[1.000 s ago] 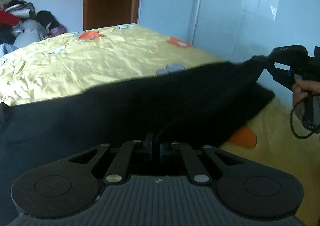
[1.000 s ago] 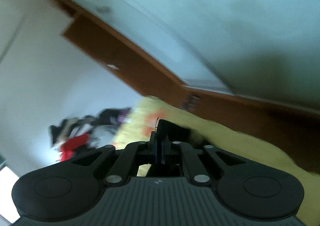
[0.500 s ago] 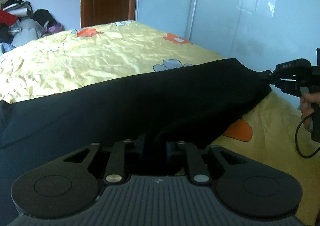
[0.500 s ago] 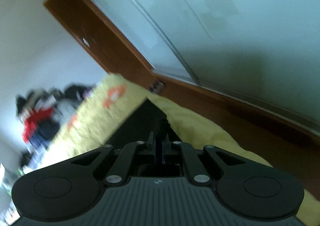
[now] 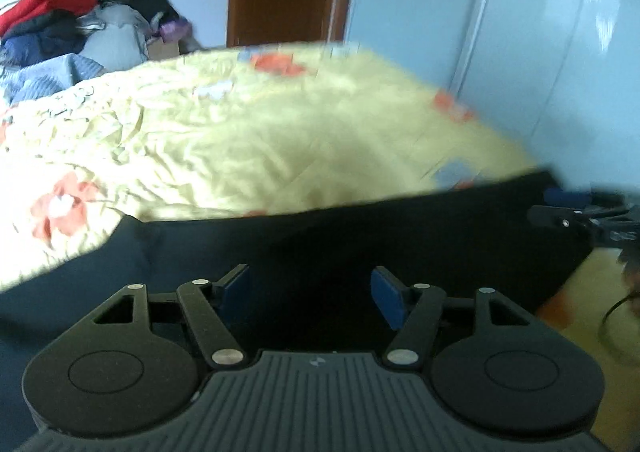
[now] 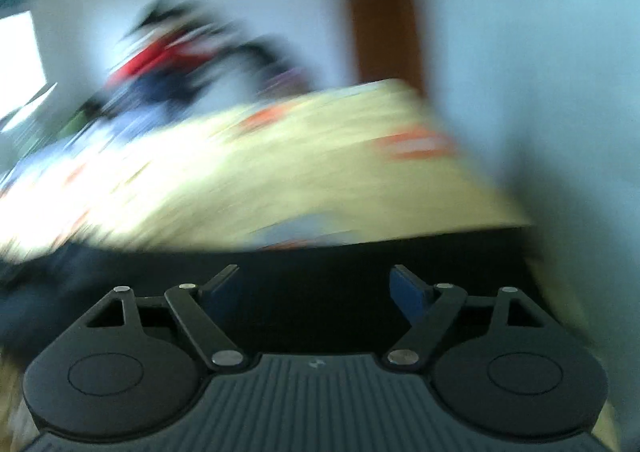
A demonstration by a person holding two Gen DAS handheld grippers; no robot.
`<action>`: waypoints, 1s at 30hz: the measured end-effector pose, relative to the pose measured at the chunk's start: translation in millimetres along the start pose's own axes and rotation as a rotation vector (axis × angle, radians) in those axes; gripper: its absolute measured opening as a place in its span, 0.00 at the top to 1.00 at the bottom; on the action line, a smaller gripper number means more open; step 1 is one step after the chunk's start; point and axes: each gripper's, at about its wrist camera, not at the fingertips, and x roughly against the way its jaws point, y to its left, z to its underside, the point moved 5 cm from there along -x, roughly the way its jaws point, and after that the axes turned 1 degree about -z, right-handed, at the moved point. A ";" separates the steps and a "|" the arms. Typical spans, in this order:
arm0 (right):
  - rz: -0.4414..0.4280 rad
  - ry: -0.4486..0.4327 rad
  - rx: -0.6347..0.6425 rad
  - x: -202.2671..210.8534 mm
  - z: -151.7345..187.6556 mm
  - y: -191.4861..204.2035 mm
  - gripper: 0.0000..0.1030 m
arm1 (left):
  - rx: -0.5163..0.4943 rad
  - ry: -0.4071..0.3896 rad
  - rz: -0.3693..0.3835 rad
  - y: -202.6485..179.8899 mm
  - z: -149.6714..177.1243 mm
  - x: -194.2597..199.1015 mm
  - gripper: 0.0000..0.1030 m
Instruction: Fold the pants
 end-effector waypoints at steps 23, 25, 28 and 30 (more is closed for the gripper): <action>0.123 0.183 0.116 -48.7 27.0 10.2 0.00 | -0.040 -0.090 -0.191 -12.9 38.9 14.9 0.21; 0.151 0.167 0.098 -27.7 30.8 -0.1 0.00 | -0.055 -0.140 -0.209 -17.6 46.7 27.8 0.13; 0.104 0.167 0.035 -3.4 47.3 -20.5 0.00 | -0.098 -0.134 -0.196 -24.5 59.5 25.6 0.10; 0.114 0.150 0.044 10.5 55.2 -28.8 0.00 | -0.132 -0.093 -0.220 -27.6 65.8 16.1 0.14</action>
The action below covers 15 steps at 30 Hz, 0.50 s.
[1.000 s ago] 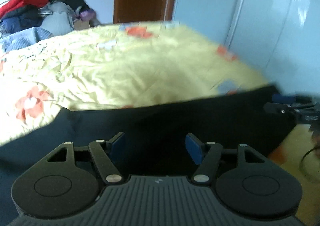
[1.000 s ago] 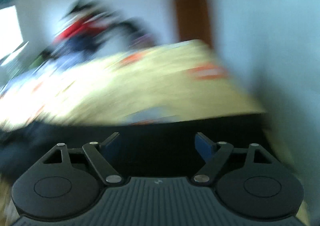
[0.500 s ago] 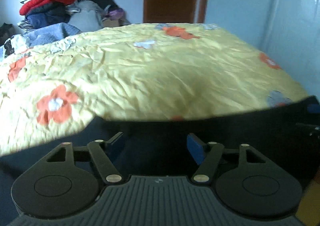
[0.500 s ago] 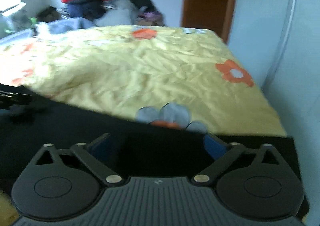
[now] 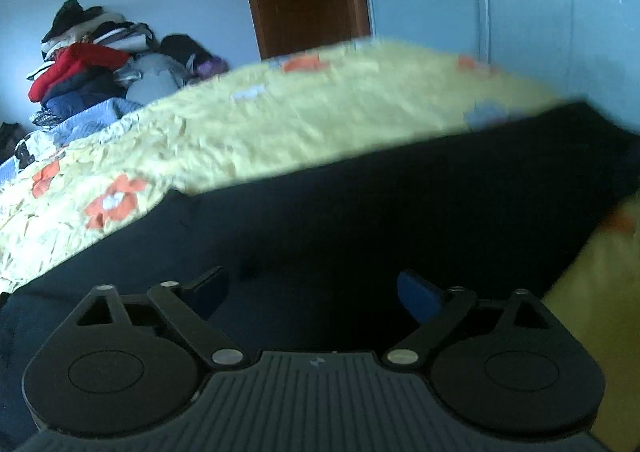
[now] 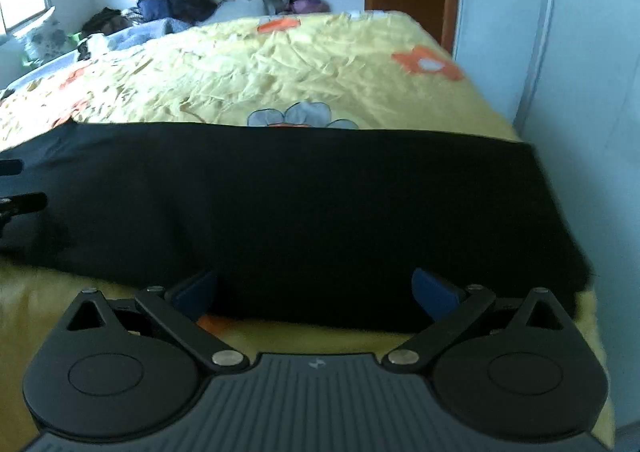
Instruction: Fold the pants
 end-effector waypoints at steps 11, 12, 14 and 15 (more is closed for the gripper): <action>-0.204 -0.292 -0.889 49.6 43.6 -112.6 0.00 | 0.072 -0.018 0.052 -1.9 8.0 6.3 0.12; -0.205 -0.288 -0.905 46.6 45.5 -112.1 0.00 | 0.068 -0.020 0.051 -2.4 8.0 6.8 0.12; -0.196 -0.296 -0.908 43.3 45.6 -111.2 0.00 | 0.060 -0.019 0.046 -3.8 8.7 7.0 0.11; -0.191 -0.300 -0.907 41.7 43.9 -111.1 0.00 | 0.062 -0.018 0.046 -4.2 8.9 6.4 0.11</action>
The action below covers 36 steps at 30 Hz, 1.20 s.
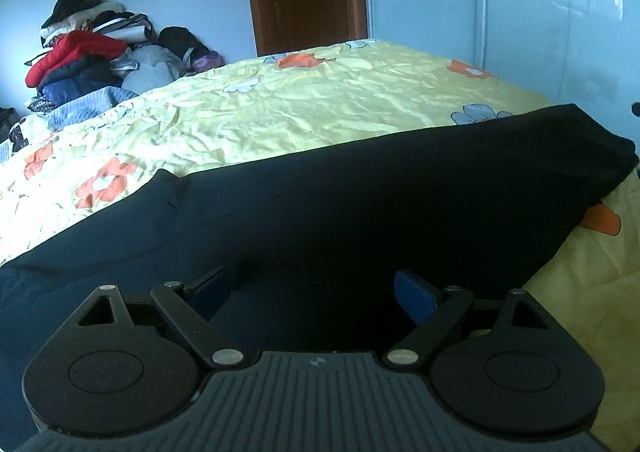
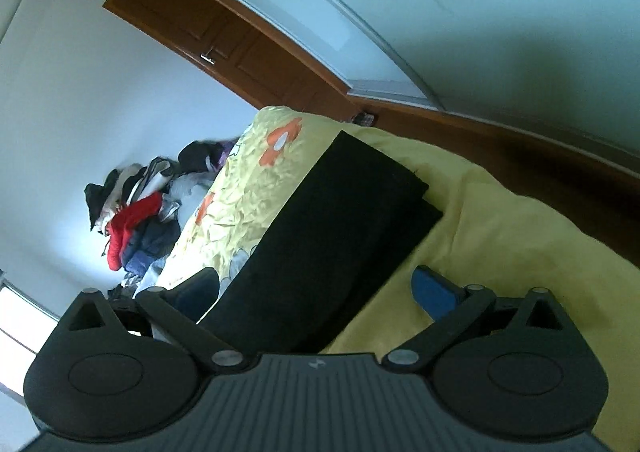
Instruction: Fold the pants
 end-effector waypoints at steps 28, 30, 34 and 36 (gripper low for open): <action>-0.160 -0.095 0.243 -35.0 -14.0 77.3 0.95 | 0.147 -0.039 -0.055 38.8 -11.2 12.8 0.11; -0.234 -0.066 0.257 -38.8 -3.0 100.8 0.95 | 0.174 -0.041 -0.080 51.5 -10.8 15.2 0.11; -0.376 0.046 0.298 -60.7 33.2 152.4 0.95 | 0.243 -0.036 -0.142 78.7 -4.1 19.5 0.11; -0.432 0.113 0.320 -77.3 58.2 175.8 0.95 | 0.280 -0.028 -0.170 92.6 0.7 21.5 0.11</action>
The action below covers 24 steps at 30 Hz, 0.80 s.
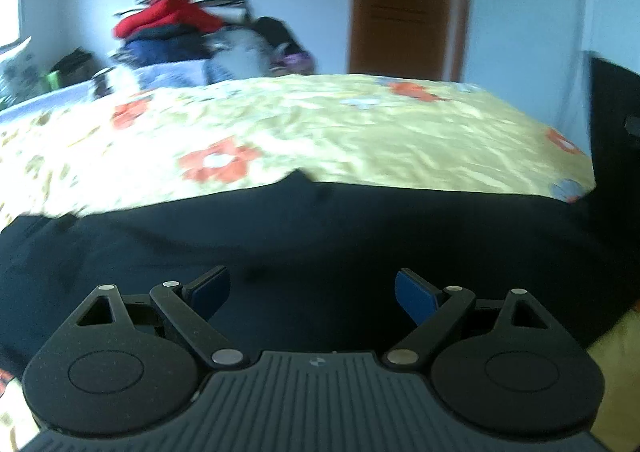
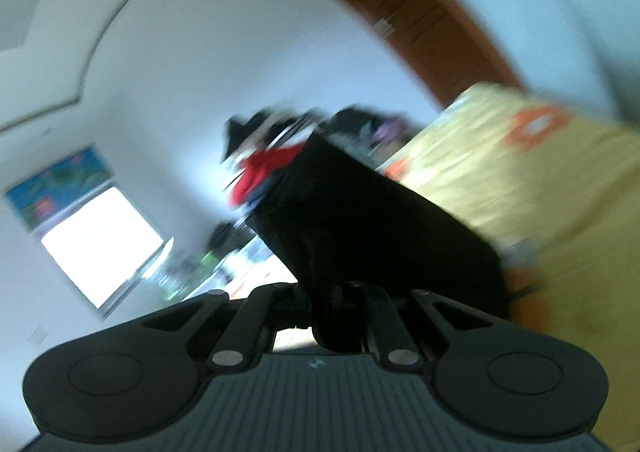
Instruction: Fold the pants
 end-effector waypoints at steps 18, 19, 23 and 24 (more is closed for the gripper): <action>-0.110 0.535 0.365 -129.1 162.6 103.1 0.18 | 0.151 0.004 -0.117 64.3 2.5 10.7 0.11; -0.144 0.538 0.398 -119.6 161.2 109.5 0.18 | 0.157 0.004 -0.116 64.4 0.7 9.2 0.11; -0.091 0.495 0.587 -77.7 137.5 106.7 0.18 | 0.170 0.015 -0.075 57.3 -8.9 5.6 0.11; 0.008 0.472 0.659 -66.5 126.2 97.0 0.18 | 0.167 0.016 -0.055 52.5 -12.0 4.0 0.10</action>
